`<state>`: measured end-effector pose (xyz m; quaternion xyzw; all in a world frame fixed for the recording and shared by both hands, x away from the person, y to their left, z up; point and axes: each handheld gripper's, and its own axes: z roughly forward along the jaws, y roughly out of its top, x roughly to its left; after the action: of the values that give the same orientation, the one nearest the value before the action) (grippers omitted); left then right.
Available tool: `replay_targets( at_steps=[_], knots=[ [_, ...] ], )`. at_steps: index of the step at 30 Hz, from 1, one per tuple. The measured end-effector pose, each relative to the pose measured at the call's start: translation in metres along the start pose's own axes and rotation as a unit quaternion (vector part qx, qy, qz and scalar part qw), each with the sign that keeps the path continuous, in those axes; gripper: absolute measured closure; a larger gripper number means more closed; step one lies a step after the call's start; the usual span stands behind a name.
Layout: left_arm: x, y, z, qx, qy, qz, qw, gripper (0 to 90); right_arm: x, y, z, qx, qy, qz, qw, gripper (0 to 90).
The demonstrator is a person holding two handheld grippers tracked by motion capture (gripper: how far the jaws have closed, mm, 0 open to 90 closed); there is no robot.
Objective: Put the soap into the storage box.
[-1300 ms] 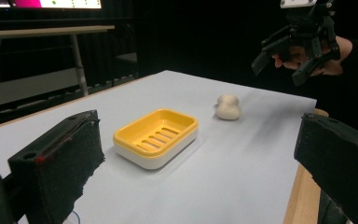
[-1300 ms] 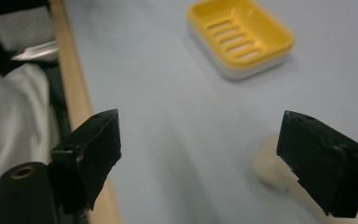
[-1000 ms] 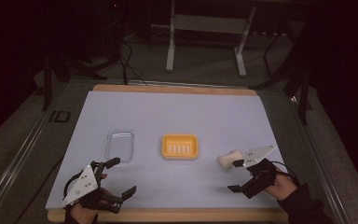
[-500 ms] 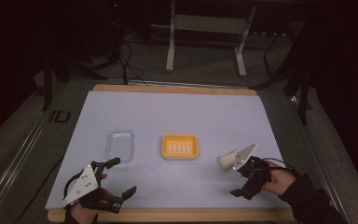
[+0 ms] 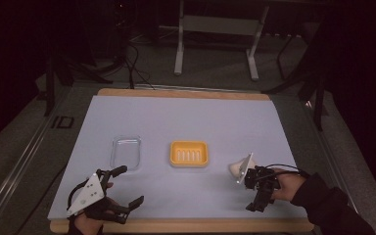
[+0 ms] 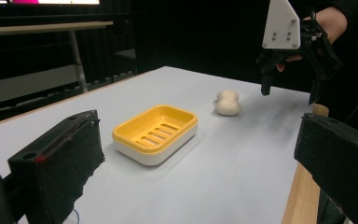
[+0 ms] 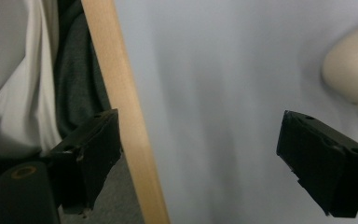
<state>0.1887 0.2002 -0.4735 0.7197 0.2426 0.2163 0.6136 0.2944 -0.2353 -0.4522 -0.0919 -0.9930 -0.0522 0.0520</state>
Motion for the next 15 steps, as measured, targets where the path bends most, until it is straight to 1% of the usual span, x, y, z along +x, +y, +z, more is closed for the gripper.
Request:
replay_targets(
  at_steps=[3, 6, 7, 10, 12, 13, 15],
  knots=[
    [-0.0003, 0.0, 0.0001, 0.001, 0.0, 0.001, 1.0, 1.1, -0.0014, 0.0018, 0.0013, 0.016, 0.004, -0.005, 0.9998, 13.5],
    [-0.0003, -0.0001, 0.0003, 0.002, -0.001, 0.001, 1.0, 1.1, -0.0021, 0.0033, 0.0027, 0.036, -0.003, -0.007, 0.9993, 13.4],
    [-0.0004, -0.0001, 0.0004, 0.002, -0.001, 0.001, 1.0, 1.1, -0.0034, 0.0038, 0.0027, 0.041, 0.0, -0.007, 0.9991, 13.1],
    [-0.0004, -0.0001, 0.0005, 0.002, -0.003, 0.001, 1.0, 1.1, -0.0056, 0.0047, 0.0009, 0.05, 0.004, -0.008, 0.9987, 12.6],
    [-0.0004, -0.0001, 0.0004, 0.002, -0.004, 0.001, 1.0, 1.1, -0.0045, 0.0043, -0.0001, 0.058, -0.002, -0.017, 0.9982, 13.2],
    [-0.0003, -0.0001, 0.0004, 0.002, -0.004, 0.001, 1.0, 1.2, -0.0041, 0.0039, -0.0003, 0.063, -0.001, -0.021, 0.9978, 14.2],
    [-0.0003, -0.0002, 0.0004, 0.002, -0.005, 0.0, 1.0, 1.1, -0.0039, 0.0033, -0.0006, 0.071, 0.011, -0.025, 0.9971, 14.4]
  ],
)
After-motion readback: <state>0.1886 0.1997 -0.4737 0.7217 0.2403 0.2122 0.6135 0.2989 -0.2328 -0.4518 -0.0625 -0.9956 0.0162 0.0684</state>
